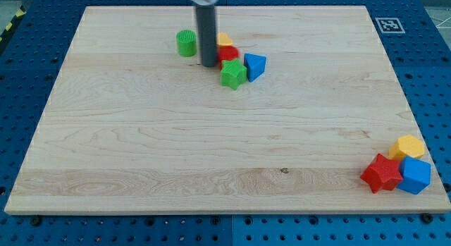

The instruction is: Move green star towards bottom right

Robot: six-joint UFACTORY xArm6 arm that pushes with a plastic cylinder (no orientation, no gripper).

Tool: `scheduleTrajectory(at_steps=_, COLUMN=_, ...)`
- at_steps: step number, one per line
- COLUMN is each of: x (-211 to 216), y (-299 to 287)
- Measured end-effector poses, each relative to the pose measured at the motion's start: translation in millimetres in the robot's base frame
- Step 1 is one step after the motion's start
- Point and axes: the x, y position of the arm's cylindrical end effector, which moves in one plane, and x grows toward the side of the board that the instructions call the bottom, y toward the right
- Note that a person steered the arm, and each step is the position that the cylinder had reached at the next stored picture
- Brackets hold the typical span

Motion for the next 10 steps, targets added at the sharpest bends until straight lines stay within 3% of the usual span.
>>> scheduleTrajectory(at_steps=1, x=39.3, y=56.1)
scheduleTrajectory(at_steps=3, x=39.1, y=67.8)
scheduleTrajectory(at_steps=5, x=78.7, y=122.6)
scheduleTrajectory(at_steps=6, x=78.8, y=120.9)
scheduleTrajectory(at_steps=8, x=79.5, y=53.3)
scheduleTrajectory(at_steps=9, x=99.0, y=54.0)
scheduleTrajectory(at_steps=10, x=119.3, y=101.3)
